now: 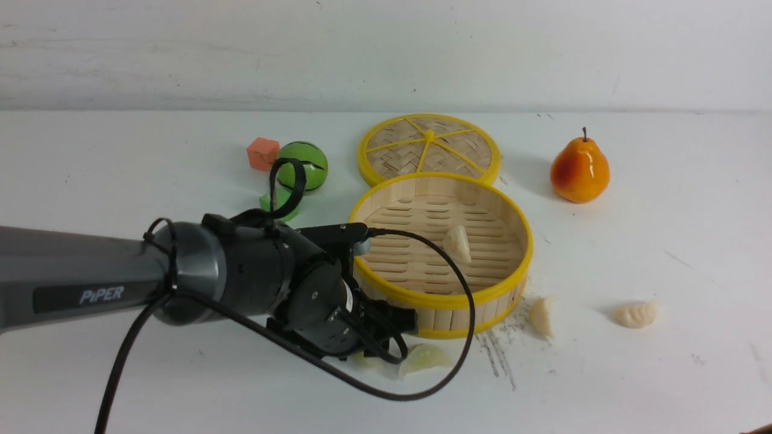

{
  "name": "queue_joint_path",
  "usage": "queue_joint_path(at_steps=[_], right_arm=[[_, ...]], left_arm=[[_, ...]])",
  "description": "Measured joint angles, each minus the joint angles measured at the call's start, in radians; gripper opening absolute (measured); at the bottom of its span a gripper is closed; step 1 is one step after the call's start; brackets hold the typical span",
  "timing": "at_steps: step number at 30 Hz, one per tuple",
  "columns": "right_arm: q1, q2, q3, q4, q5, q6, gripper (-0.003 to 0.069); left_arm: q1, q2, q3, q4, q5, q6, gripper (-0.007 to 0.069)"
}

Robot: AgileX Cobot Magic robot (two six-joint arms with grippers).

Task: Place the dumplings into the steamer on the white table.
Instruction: 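Reach for and grasp a dumpling on the table with the left gripper, then place the dumpling into the bamboo steamer basket with the left gripper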

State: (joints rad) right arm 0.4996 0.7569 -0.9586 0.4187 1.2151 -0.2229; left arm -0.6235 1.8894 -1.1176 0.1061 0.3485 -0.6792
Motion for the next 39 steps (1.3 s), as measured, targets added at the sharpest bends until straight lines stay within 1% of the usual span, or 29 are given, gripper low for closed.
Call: queue_joint_path(at_steps=[1, 5, 6, 9, 11, 12, 13, 15, 19, 22, 23, 24, 25, 27, 33, 36, 39], right_arm=[[0.000, 0.000, 0.000, 0.000, 0.000, 0.000, 0.0238], [0.000, 0.000, 0.000, 0.000, 0.000, 0.000, 0.0237], [0.000, 0.000, 0.000, 0.000, 0.000, 0.000, 0.0239], [0.000, 0.000, 0.000, 0.000, -0.001, 0.000, 0.0239], [0.000, 0.000, 0.000, 0.000, -0.004, 0.000, 0.0239], [0.000, 0.000, 0.000, 0.000, -0.004, 0.000, 0.0239], [0.000, 0.000, 0.000, 0.000, -0.013, 0.000, 0.0239], [0.000, 0.000, 0.000, 0.000, -0.031, 0.000, 0.0239], [0.000, 0.000, 0.000, 0.000, -0.064, 0.000, 0.0239], [0.000, 0.000, 0.000, 0.000, -0.068, 0.000, 0.0239], [0.000, 0.000, 0.000, 0.000, -0.069, 0.000, 0.0239], [0.000, 0.000, 0.000, 0.000, -0.070, 0.000, 0.0239], [0.000, 0.000, 0.000, 0.000, -0.070, 0.000, 0.0239], [0.000, 0.000, 0.000, 0.000, -0.071, 0.000, 0.0239], [0.000, 0.000, 0.000, 0.000, -0.065, 0.000, 0.0239], [0.000, 0.000, 0.000, 0.000, -0.058, 0.000, 0.0239], [0.000, 0.000, 0.000, 0.000, -0.057, 0.000, 0.0239]], left_arm=[[0.000, 0.002, 0.000, 0.001, -0.003, 0.000, 0.0366], [0.000, 0.008, -0.003, 0.007, 0.008, 0.000, 0.0250], [0.000, 0.007, -0.006, 0.007, 0.017, 0.000, 0.0234], [0.000, -0.020, -0.009, 0.007, 0.087, 0.017, 0.0234], [-0.001, -0.066, -0.028, 0.004, 0.197, 0.065, 0.0234], [-0.001, -0.066, -0.028, 0.004, 0.197, 0.065, 0.0234], [-0.001, -0.117, -0.068, 0.004, 0.247, 0.112, 0.0234], [-0.001, -0.161, -0.153, 0.004, 0.289, 0.151, 0.0234], [-0.001, -0.169, -0.367, 0.004, 0.377, 0.198, 0.0234], [0.003, -0.116, -0.498, -0.002, 0.448, 0.224, 0.0234], [0.006, -0.057, -0.591, -0.016, 0.492, 0.246, 0.0234], [0.009, -0.013, -0.647, -0.025, 0.526, 0.260, 0.0234], [0.009, -0.004, -0.657, -0.026, 0.531, 0.260, 0.0234], [0.009, 0.112, -0.781, -0.035, 0.581, 0.271, 0.0234], [0.009, 0.378, -1.047, -0.042, 0.651, 0.273, 0.0234], [0.009, 0.462, -1.159, -0.040, 0.679, 0.264, 0.0234], [0.009, 0.512, -1.220, -0.040, 0.694, 0.261, 0.0233]])
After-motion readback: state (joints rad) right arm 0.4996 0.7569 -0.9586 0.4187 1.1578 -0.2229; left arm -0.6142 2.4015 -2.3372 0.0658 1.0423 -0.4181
